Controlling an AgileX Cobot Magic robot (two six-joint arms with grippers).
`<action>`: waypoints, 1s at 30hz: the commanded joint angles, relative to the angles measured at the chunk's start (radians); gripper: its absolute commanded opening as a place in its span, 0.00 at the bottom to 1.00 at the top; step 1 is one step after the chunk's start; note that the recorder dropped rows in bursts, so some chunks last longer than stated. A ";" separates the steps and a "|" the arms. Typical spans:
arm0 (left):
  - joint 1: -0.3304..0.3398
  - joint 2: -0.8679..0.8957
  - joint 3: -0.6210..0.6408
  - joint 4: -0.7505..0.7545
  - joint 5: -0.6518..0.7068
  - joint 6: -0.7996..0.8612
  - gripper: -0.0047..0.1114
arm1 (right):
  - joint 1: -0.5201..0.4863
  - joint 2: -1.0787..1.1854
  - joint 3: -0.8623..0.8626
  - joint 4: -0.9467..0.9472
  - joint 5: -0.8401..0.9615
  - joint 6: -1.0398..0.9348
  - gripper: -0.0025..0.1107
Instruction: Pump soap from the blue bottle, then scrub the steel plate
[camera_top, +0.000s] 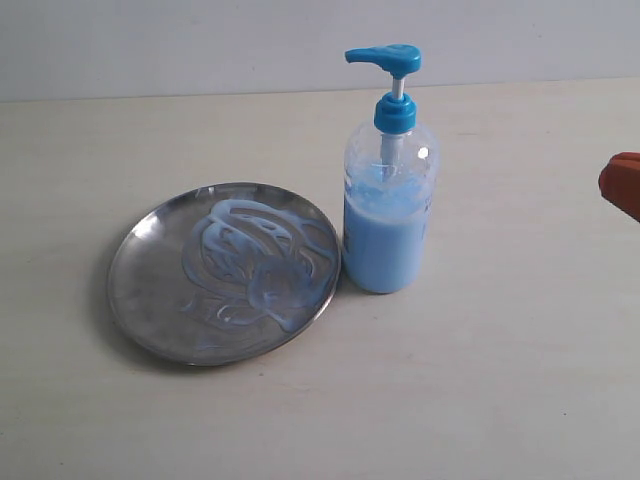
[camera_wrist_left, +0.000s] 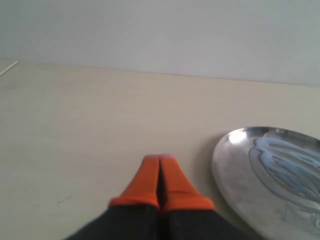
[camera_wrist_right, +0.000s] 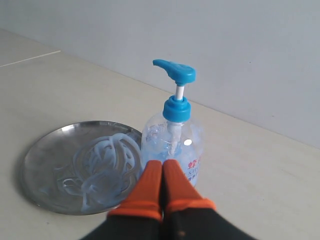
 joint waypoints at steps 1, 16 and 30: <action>0.003 -0.005 0.003 0.015 0.014 0.009 0.04 | 0.001 -0.001 0.003 0.002 -0.014 0.003 0.02; 0.003 -0.005 0.003 0.015 0.046 0.033 0.04 | 0.001 -0.001 0.003 0.002 -0.014 0.003 0.02; 0.003 -0.005 0.003 0.015 0.050 0.035 0.04 | 0.001 -0.001 0.003 0.002 -0.014 0.003 0.02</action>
